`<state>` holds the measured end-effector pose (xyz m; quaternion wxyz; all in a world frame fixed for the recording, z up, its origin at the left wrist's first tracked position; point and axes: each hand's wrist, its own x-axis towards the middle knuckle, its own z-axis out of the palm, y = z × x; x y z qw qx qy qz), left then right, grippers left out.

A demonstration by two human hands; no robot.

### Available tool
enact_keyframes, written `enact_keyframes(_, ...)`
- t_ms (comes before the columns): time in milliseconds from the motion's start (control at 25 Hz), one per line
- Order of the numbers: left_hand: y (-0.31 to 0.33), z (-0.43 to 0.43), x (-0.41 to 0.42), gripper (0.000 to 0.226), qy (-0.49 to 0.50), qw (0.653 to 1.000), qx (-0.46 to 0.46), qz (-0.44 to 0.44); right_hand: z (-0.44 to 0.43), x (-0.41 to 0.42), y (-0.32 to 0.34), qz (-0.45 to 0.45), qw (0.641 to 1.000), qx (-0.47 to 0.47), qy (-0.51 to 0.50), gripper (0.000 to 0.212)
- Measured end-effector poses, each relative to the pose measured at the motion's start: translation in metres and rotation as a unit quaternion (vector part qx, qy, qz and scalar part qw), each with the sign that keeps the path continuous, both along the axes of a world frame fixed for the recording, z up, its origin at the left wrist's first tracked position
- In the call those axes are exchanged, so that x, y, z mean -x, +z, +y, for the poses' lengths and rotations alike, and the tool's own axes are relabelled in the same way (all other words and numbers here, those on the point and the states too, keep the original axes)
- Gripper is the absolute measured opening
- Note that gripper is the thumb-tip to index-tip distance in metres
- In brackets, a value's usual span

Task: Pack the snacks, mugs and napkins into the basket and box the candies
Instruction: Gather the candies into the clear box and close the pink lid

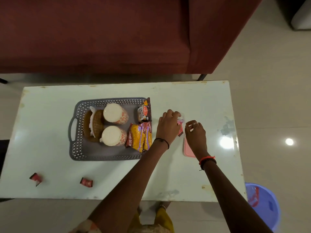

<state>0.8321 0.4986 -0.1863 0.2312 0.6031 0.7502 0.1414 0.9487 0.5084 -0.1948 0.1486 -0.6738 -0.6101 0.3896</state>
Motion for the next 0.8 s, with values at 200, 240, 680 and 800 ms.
enact_keyframes(200,0.050,-0.092,0.056,0.020,0.160,0.971,-0.141,-0.105,-0.050,0.044,0.029,0.032,0.996,-0.033,0.079,0.008)
enact_keyframes(240,0.056,-0.122,0.076,0.019,0.194,0.962,-0.156,-0.110,-0.067,0.059,0.037,0.053,0.992,-0.033,0.108,0.006)
enact_keyframes(680,-0.005,-0.383,0.298,0.030,0.546,0.838,-0.011,-0.020,-0.253,0.220,0.018,-0.019,0.886,0.046,0.462,0.035)
enact_keyframes(800,-0.022,-0.397,0.335,0.046,0.566,0.819,0.063,-0.069,-0.280,0.247,-0.009,-0.040,0.869,0.051,0.491,0.050)
